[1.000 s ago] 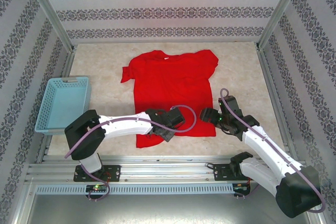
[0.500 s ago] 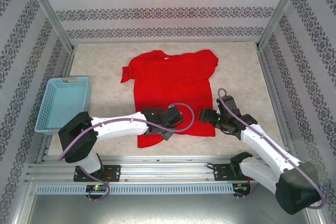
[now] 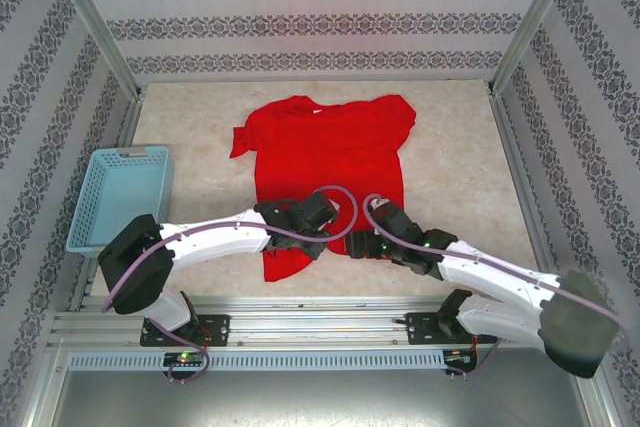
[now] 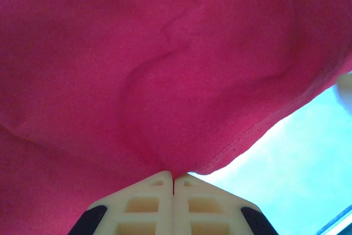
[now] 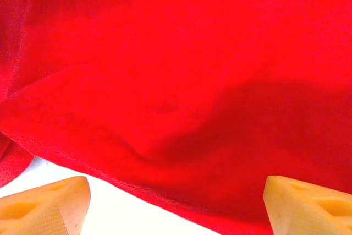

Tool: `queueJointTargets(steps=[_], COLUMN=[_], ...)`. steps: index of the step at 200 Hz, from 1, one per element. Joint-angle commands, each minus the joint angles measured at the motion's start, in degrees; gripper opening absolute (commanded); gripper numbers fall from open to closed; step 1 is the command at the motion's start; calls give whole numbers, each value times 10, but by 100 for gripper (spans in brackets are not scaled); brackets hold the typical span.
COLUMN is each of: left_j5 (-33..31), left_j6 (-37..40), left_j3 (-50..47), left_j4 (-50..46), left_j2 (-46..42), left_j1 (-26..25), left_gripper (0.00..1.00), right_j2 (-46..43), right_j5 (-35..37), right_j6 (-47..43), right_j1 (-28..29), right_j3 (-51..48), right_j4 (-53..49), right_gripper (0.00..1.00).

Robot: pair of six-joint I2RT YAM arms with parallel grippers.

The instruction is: Fold the inside-out t-shirt

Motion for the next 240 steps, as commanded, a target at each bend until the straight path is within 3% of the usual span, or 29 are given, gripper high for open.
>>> queueJointTargets(steps=[1, 48, 109, 154, 178, 202, 240], left_j5=[25, 41, 52, 57, 61, 69, 86], left_j6=[-12, -18, -20, -16, -14, -14, -13], left_j3=[-11, -19, -37, -37, -37, -37, -37], left_j4=[27, 39, 47, 40, 43, 48, 66], left_j2=[-13, -19, -34, -27, -27, -27, -20], left_j1=[11, 21, 26, 26, 26, 26, 26], left_gripper=[4, 4, 4, 7, 11, 18, 39], right_j2=[32, 87, 120, 70, 76, 85, 83], right_j5=[72, 116, 190, 197, 181, 165, 135], right_j6=[-9, -15, 2, -5, -5, -7, -8], right_j1=[42, 99, 102, 98, 86, 81, 67], right_j3=[-2, 3, 16, 4, -3, -1, -1], right_j4=[43, 77, 71, 76, 86, 94, 109], right_gripper=[84, 94, 92, 77, 63, 49, 30])
